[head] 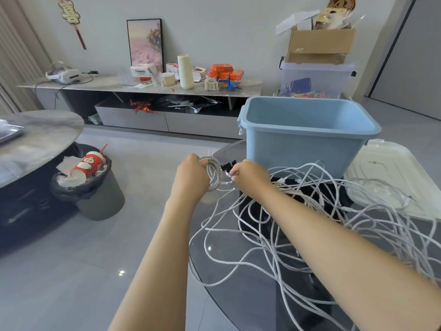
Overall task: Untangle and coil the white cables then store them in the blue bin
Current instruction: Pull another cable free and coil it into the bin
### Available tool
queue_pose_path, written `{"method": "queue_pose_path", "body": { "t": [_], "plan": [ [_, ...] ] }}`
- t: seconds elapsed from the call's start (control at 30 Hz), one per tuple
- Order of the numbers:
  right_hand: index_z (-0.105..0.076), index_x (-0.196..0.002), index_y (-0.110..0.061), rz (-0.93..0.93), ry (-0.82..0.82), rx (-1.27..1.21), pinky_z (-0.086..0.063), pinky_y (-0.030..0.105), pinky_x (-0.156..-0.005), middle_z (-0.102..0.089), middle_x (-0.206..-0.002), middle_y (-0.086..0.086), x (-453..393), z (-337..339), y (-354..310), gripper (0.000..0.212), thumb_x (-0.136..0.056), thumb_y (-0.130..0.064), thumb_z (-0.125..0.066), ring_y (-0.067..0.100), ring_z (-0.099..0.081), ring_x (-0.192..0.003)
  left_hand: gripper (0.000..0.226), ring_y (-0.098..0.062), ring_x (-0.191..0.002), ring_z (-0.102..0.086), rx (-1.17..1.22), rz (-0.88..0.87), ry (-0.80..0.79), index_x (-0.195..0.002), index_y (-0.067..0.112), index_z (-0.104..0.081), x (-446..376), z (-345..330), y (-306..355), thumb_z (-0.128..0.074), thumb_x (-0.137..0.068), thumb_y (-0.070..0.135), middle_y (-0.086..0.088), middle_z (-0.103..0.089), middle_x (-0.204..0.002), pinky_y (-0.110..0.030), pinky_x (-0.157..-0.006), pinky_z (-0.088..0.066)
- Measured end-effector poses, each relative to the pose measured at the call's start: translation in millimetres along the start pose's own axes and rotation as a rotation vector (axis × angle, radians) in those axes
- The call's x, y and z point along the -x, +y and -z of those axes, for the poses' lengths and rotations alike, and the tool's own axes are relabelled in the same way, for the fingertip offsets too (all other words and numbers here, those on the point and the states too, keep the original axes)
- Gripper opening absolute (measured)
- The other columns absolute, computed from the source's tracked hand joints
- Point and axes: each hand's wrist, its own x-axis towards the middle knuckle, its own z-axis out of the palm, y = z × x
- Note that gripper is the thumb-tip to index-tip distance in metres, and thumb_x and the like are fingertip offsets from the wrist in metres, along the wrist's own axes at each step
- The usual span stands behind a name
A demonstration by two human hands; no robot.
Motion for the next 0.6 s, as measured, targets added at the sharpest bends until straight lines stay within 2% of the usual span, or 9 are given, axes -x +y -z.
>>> {"method": "queue_pose_path", "body": {
  "t": [0.07, 0.17, 0.3, 0.4, 0.6],
  "plan": [
    [-0.069, -0.102, -0.02, 0.011, 0.023, 0.11, -0.041, 0.026, -0.072, -0.053, -0.109, 0.001, -6.5, -6.3, 1.0, 0.019, -0.09, -0.014, -0.056, 0.024, -0.059, -0.087, 0.023, -0.029, -0.079, -0.044, 0.01, 0.002, 0.004, -0.107, 0.002, -0.049, -0.7, 0.5, -0.4, -0.035, -0.102, 0.02, -0.009, -0.049, -0.09, -0.031, -0.066, -0.032],
    [-0.068, -0.101, -0.015, 0.0, 0.039, 0.228, -0.038, 0.025, -0.065, -0.044, -0.097, 0.001, -8.7, -9.6, 1.2, 0.017, -0.09, -0.013, -0.056, 0.021, -0.047, -0.069, 0.017, -0.028, -0.078, -0.043, 0.033, -0.006, 0.002, -0.099, 0.006, -0.046, -0.7, -0.5, 1.1, -0.036, -0.102, 0.02, -0.009, -0.049, -0.089, -0.031, -0.065, -0.031],
    [-0.067, -0.095, -0.014, 0.004, 0.077, 0.173, -0.04, 0.026, -0.067, -0.054, -0.107, 0.004, -6.0, -9.2, 4.3, 0.016, -0.088, -0.007, -0.054, 0.025, -0.057, -0.081, 0.018, -0.028, -0.079, -0.044, 0.036, -0.032, 0.005, -0.098, 0.006, -0.047, 0.4, -2.7, 5.8, -0.036, -0.101, 0.021, -0.009, -0.049, -0.088, -0.03, -0.064, -0.03],
    [-0.062, -0.1, -0.014, -0.03, 0.072, 0.109, -0.04, 0.028, -0.07, -0.054, -0.109, 0.005, -4.8, -5.8, 3.0, 0.023, -0.085, -0.002, -0.05, 0.028, -0.059, -0.09, 0.023, -0.028, -0.079, -0.044, 0.041, -0.032, 0.01, -0.104, 0.002, -0.049, 2.5, -0.8, 6.4, -0.037, -0.101, 0.021, -0.009, -0.05, -0.088, -0.031, -0.064, -0.031],
    [-0.068, -0.099, -0.019, -0.017, 0.056, 0.123, -0.04, 0.027, -0.071, -0.052, -0.112, 0.002, -3.2, -9.2, 3.0, 0.02, -0.086, -0.012, -0.055, 0.026, -0.061, -0.089, 0.024, -0.028, -0.078, -0.044, 0.05, -0.017, 0.024, -0.106, 0.002, -0.05, 2.1, 3.4, 6.7, -0.036, -0.102, 0.021, -0.008, -0.05, -0.089, -0.03, -0.064, -0.031]
  ]
}}
